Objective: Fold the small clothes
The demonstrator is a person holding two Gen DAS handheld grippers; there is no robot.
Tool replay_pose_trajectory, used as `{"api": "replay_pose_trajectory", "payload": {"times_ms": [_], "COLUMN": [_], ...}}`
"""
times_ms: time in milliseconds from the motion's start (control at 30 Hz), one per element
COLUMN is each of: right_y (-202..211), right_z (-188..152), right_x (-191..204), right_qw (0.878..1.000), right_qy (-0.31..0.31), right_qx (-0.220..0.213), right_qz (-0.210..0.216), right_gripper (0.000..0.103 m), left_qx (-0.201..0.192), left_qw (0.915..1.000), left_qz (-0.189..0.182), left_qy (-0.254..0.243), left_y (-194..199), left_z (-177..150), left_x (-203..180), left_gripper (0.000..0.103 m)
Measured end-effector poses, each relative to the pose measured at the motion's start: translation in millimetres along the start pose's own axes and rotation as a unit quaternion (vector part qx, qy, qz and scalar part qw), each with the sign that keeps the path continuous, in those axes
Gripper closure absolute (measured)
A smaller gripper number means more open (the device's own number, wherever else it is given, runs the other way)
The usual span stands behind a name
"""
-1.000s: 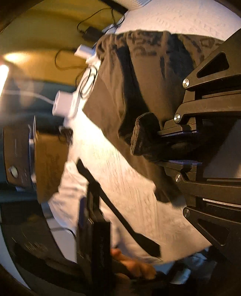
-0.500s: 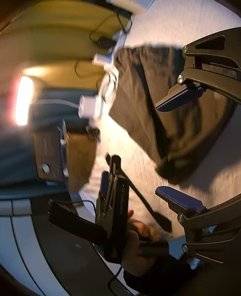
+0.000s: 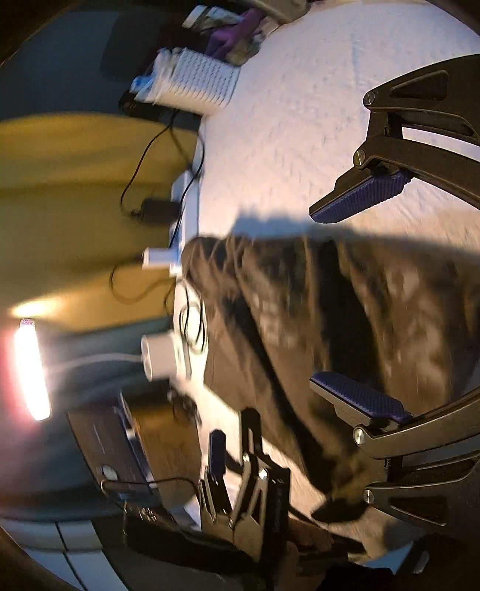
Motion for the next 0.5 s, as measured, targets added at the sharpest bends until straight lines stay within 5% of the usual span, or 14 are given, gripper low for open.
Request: {"api": "replay_pose_trajectory", "payload": {"times_ms": [233,400,500], "right_y": [-26,-38,-44], "right_z": [4,9,11], "right_x": [-36,-47,-49], "right_qw": [0.999,0.999,0.999], "right_qy": [-0.022,-0.028,-0.029], "right_qx": [0.012,0.019,0.021], "right_qz": [-0.020,-0.018,-0.017], "right_gripper": [0.019,0.019,0.019], "left_qx": [0.008,0.044,0.039], "left_qw": [0.9974,0.9965,0.9985], "left_qz": [-0.005,-0.018,-0.012], "left_qy": [-0.072,-0.069,-0.037], "left_y": [-28,-51,-50], "left_z": [16,18,16], "left_x": [-24,-16,1], "left_gripper": [0.033,0.093,0.096]}}
Point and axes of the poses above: each gripper's, at about its wrist camera, not at the fingertips, and y roughly against the way its jaws point, x to its left, z to its top, the point moved 3 cm from there along -y, roughly the way its jaws point
